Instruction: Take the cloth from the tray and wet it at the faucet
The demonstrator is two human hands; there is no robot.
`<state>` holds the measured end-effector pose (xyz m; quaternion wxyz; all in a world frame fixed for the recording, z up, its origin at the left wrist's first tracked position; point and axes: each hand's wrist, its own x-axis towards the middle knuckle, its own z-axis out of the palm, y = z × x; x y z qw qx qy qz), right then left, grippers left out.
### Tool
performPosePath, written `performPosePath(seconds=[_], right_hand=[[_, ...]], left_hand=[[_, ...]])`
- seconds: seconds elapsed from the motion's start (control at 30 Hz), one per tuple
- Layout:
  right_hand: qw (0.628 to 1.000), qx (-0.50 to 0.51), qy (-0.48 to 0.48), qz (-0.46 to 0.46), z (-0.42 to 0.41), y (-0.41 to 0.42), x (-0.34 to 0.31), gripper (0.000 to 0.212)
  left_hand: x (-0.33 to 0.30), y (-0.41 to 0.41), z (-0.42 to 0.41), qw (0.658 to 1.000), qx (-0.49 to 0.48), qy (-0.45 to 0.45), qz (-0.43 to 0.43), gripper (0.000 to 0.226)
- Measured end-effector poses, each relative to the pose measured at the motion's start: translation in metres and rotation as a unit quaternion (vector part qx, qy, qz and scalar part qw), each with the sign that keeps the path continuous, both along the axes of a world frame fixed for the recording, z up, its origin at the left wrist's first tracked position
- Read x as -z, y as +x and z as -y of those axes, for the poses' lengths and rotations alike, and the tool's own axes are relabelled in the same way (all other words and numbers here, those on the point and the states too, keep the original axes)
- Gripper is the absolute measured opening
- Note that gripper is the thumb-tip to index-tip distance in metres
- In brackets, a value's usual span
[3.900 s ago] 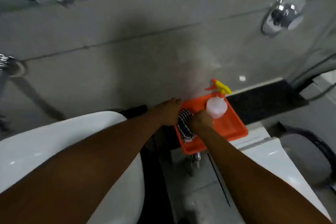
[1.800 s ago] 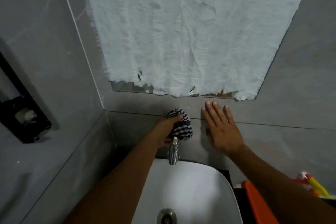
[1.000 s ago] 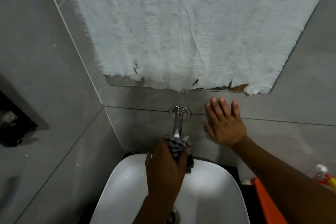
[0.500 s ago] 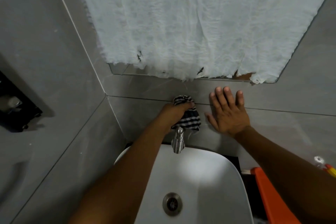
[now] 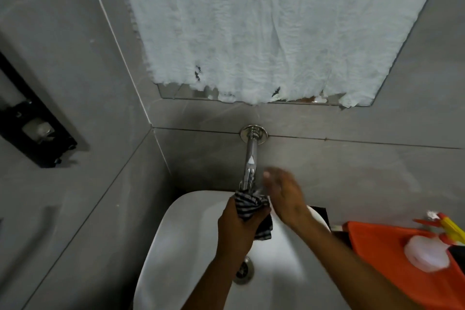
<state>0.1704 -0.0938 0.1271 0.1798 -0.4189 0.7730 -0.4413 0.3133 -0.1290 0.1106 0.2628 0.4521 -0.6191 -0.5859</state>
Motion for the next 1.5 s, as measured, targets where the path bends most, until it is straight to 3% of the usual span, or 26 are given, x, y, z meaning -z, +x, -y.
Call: performPosePath(seconds=[0.03, 0.07, 0.1, 0.17, 0.27, 0.3, 0.37, 0.5, 0.6, 0.67, 0.77, 0.87, 1.0, 1.1, 1.2, 1.33, 1.5], right_hand=[[0.982, 0.001, 0.014, 0.189, -0.01, 0.017, 0.004, 0.057], [0.951, -0.001, 0.04, 0.307, -0.022, 0.026, 0.01, 0.06], [0.932, -0.017, 0.055, 0.357, -0.035, 0.031, 0.015, 0.059], [0.933, -0.036, 0.041, 0.355, -0.058, 0.027, 0.02, 0.045], [0.934, 0.002, 0.013, 0.357, -0.086, 0.007, 0.022, 0.021], [0.936, 0.017, 0.01, 0.352, -0.094, 0.0, 0.021, 0.017], [0.936, 0.041, -0.002, 0.35, -0.114, -0.013, 0.018, 0.015], [0.903, 0.127, -0.057, 0.407, -0.17, -0.052, 0.022, 0.014], [0.855, 0.214, -0.074, 0.467, -0.212, -0.088, 0.047, 0.015], [0.819, 0.281, -0.07, 0.494, -0.237, -0.118, 0.079, 0.013], [0.78, 0.356, -0.044, 0.513, -0.257, -0.163, 0.132, 0.007], [0.763, 0.39, -0.018, 0.515, -0.264, -0.2, 0.187, 0.009], [0.78, 0.369, 0.064, 0.501, -0.268, -0.227, 0.247, 0.033], [0.842, 0.331, 0.167, 0.392, -0.269, -0.231, 0.265, 0.034], [0.888, 0.281, 0.235, 0.276, -0.264, -0.226, 0.259, 0.041], [0.909, 0.261, 0.292, 0.141, -0.253, -0.214, 0.223, 0.054], [0.943, 0.219, 0.252, -0.005, -0.212, -0.197, 0.13, 0.056]], left_hand=[[0.006, 0.0, -0.006, 1.0, 0.008, 0.022, 0.007, 0.028], [0.011, 0.001, -0.012, 0.999, 0.011, 0.047, 0.009, 0.019], [0.014, 0.0, -0.016, 0.997, 0.006, 0.075, -0.003, 0.013], [0.016, 0.0, -0.02, 0.985, -0.02, 0.149, -0.081, 0.015], [0.008, -0.011, -0.023, 0.932, -0.012, 0.297, -0.21, 0.033], [0.005, -0.02, -0.026, 0.912, -0.004, 0.341, -0.228, 0.038], [0.002, -0.044, -0.035, 0.907, 0.009, 0.359, -0.222, 0.041], [0.002, -0.12, -0.055, 0.956, 0.02, 0.253, -0.147, 0.019], [0.017, -0.198, -0.075, 0.985, 0.115, 0.121, -0.033, 0.029], [0.042, -0.252, -0.097, 0.981, 0.191, 0.027, 0.031, 0.034], [0.096, -0.311, -0.127, 0.946, 0.282, -0.109, 0.12, 0.027], [0.156, -0.349, -0.142, 0.905, 0.349, -0.159, 0.183, 0.028], [0.222, -0.366, -0.154, 0.836, 0.426, -0.239, 0.252, 0.032], [0.248, -0.366, -0.161, 0.8, 0.467, -0.265, 0.267, 0.025], [0.243, -0.366, -0.165, 0.739, 0.506, -0.332, 0.295, 0.022], [0.2, -0.345, -0.157, 0.693, 0.504, -0.403, 0.321, 0.026], [0.115, -0.297, -0.114, 0.709, 0.482, -0.426, 0.288, 0.036]])
